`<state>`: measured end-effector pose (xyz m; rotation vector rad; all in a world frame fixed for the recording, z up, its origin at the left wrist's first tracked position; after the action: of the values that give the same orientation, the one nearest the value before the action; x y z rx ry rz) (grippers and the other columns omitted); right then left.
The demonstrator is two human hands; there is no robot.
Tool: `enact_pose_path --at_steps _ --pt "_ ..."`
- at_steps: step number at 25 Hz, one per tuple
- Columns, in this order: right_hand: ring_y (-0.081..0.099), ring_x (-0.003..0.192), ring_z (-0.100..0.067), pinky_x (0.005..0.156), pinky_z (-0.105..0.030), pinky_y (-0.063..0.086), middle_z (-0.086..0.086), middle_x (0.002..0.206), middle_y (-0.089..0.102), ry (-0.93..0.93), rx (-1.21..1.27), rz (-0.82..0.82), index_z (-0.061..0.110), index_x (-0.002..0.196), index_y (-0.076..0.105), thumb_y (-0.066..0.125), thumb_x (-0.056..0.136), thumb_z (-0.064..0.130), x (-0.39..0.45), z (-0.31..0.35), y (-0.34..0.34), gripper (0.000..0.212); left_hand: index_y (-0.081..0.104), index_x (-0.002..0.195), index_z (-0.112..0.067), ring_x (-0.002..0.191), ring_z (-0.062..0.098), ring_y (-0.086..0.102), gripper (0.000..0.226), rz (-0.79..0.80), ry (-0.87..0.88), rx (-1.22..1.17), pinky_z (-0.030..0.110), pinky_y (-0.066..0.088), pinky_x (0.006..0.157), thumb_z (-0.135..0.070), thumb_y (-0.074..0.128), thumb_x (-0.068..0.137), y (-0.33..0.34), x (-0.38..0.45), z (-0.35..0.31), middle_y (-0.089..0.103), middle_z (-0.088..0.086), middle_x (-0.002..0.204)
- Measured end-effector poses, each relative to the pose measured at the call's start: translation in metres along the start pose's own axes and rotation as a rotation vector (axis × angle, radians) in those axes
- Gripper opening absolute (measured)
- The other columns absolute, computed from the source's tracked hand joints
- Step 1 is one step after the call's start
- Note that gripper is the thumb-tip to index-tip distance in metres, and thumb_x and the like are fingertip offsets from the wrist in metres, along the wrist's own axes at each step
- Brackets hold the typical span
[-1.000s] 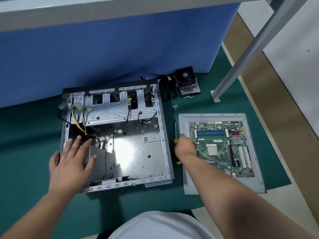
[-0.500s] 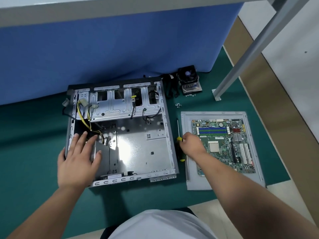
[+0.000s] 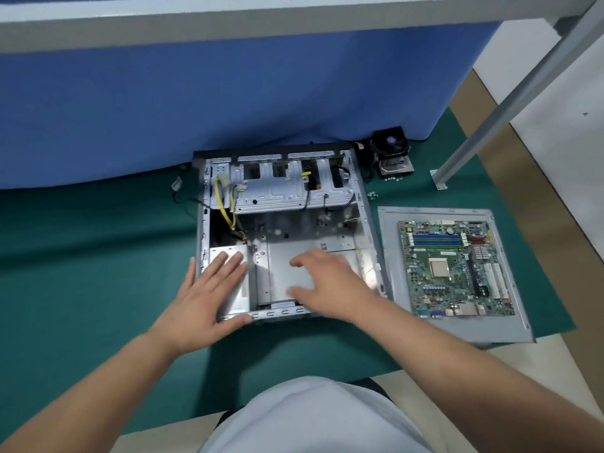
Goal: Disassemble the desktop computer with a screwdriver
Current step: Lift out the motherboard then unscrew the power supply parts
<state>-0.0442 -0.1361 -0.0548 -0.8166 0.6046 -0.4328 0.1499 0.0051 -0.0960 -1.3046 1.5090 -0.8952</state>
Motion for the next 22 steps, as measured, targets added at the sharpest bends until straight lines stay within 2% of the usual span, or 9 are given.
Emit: enact_pose_path --at_steps 2,4,6,8,10,12,18,22 --pt "0.047 0.134 -0.023 0.117 -0.04 0.026 -0.001 0.146 0.05 -0.032 -0.18 0.193 0.023 0.149 0.044 0.067 0.084 0.063 0.012 0.03 0.038 0.081 -0.006 0.164 -0.031 0.157 0.015 -0.016 0.104 0.055 0.059 0.033 0.049 -0.008 0.127 -0.083 0.044 0.089 0.004 -0.005 0.009 -0.015 -0.015 0.17" --pt "0.053 0.126 -0.026 0.113 -0.043 0.033 -0.003 0.137 0.056 -0.048 -0.31 0.258 0.02 0.142 0.048 0.07 0.078 0.068 0.022 0.049 0.066 0.083 -0.007 0.164 -0.025 0.156 0.019 -0.02 0.112 0.046 0.067 0.094 0.051 0.0 0.127 -0.074 0.058 0.087 0.009 -0.006 0.013 -0.017 -0.01 0.17" --pt "0.059 0.115 -0.027 0.101 -0.044 0.042 -0.005 0.127 0.06 -0.017 -0.377 0.226 0.018 0.132 0.052 0.069 0.076 0.071 0.03 0.059 0.085 0.079 -0.002 0.164 -0.019 0.157 0.023 -0.019 0.116 0.021 0.037 0.102 0.053 0.007 0.127 -0.067 0.067 0.085 0.013 -0.006 0.012 -0.012 -0.004 0.172" --pt "0.065 0.104 -0.027 0.086 -0.041 0.046 -0.004 0.12 0.064 0.018 -0.423 0.12 0.017 0.126 0.053 0.063 0.079 0.072 0.032 0.059 0.097 0.074 0.002 0.164 -0.016 0.157 0.027 -0.015 0.116 0.021 0.02 0.091 0.055 0.01 0.127 -0.065 0.07 0.084 0.016 -0.005 0.012 -0.008 -0.001 0.172" --pt "0.07 0.09 -0.027 0.07 -0.037 0.043 -0.003 0.109 0.069 0.011 -0.486 -0.002 0.017 0.119 0.056 0.054 0.082 0.076 0.03 0.059 0.101 0.069 -0.001 0.164 -0.015 0.157 0.03 -0.014 0.115 0.047 0.012 0.127 0.056 0.01 0.126 -0.064 0.068 0.086 0.019 -0.003 0.013 -0.009 0.001 0.172" --pt "0.071 0.079 -0.026 0.06 -0.034 0.038 -0.001 0.099 0.071 -0.021 -0.559 -0.074 0.017 0.112 0.057 0.051 0.083 0.078 0.026 0.06 0.102 0.069 -0.003 0.164 -0.013 0.157 0.032 -0.014 0.113 0.053 0.007 0.166 0.056 0.01 0.126 -0.064 0.064 0.088 0.021 -0.003 0.012 -0.011 0.003 0.172" --pt "0.07 0.067 -0.026 0.055 -0.031 0.034 -0.001 0.085 0.07 -0.052 -0.635 -0.143 0.014 0.104 0.059 0.05 0.083 0.079 0.024 0.06 0.103 0.068 -0.002 0.163 -0.008 0.157 0.033 -0.01 0.103 0.052 0.002 0.189 0.056 0.008 0.125 -0.052 0.061 0.094 0.023 -0.006 0.008 -0.011 0.008 0.171" --pt "0.067 0.064 -0.026 0.055 -0.031 0.033 -0.002 0.08 0.069 -0.032 -0.683 -0.132 0.014 0.1 0.058 0.066 0.08 0.061 0.024 0.063 0.107 0.051 -0.001 0.163 -0.006 0.158 0.03 -0.009 0.088 -0.006 -0.036 0.134 0.054 0.009 0.127 -0.008 0.049 0.09 0.021 -0.007 0.006 -0.009 0.011 0.171"
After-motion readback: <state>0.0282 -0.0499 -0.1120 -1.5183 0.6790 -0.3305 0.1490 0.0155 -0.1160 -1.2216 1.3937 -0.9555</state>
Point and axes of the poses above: each hand's wrist, its own x-axis towards the middle knuckle, its own y-axis out of the palm, z = x × y, the point moved 6 cm from there along x, towards the middle knuckle
